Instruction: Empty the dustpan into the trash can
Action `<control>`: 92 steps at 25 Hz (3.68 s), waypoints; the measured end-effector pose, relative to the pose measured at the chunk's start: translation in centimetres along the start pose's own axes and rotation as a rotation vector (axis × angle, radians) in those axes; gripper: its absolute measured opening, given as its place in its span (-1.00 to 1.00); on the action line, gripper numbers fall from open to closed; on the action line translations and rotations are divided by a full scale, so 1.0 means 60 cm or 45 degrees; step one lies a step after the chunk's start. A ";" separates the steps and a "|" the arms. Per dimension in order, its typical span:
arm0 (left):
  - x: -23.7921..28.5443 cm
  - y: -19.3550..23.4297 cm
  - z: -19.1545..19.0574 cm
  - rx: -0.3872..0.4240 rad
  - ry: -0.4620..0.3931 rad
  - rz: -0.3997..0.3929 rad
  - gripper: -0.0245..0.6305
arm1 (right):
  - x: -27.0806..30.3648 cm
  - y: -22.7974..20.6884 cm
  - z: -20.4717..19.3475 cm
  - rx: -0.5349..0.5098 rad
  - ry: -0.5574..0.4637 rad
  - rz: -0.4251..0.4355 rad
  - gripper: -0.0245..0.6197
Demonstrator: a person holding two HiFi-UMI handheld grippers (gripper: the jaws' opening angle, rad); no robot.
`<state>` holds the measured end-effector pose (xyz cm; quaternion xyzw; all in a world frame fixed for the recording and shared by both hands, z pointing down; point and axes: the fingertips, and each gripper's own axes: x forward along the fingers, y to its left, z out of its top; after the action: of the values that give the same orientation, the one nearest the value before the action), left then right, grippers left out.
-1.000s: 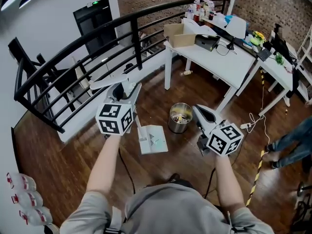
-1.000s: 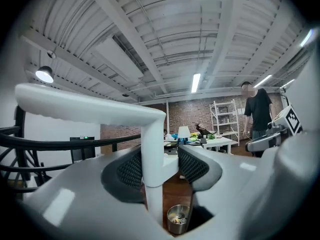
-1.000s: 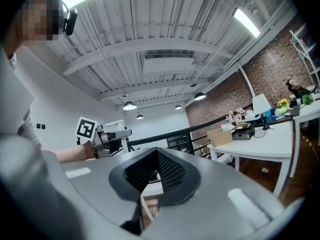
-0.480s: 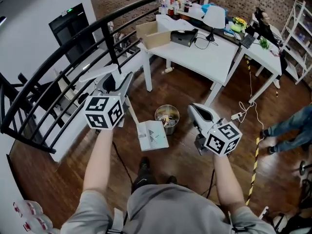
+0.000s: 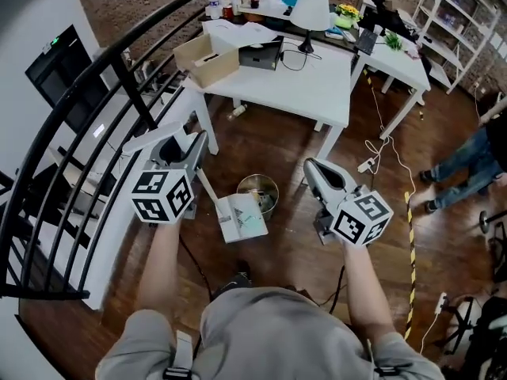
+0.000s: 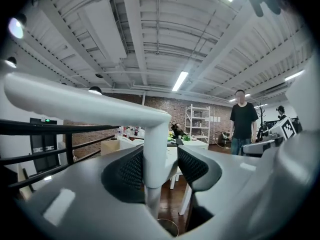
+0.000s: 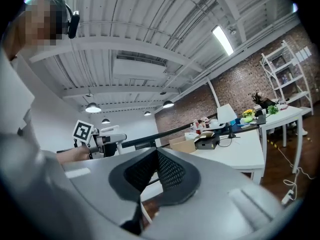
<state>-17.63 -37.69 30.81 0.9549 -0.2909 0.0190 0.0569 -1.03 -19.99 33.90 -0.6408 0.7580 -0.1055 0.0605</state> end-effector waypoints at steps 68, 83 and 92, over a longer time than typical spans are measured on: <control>0.983 0.073 -0.171 0.053 0.520 0.017 -0.33 | 0.276 -0.537 0.068 0.068 0.116 -0.114 -0.92; 0.997 0.098 -0.171 0.033 0.498 0.019 -0.33 | 0.384 -0.553 0.049 0.040 0.183 -0.033 -0.92; 1.044 0.087 -0.206 0.049 0.580 0.065 -0.33 | 0.458 -0.615 0.045 0.067 0.231 0.115 -0.92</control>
<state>31.39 -75.16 47.96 0.9192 -0.2943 0.2410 0.1022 30.26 -53.07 41.21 -0.5918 0.7856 -0.1801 0.0132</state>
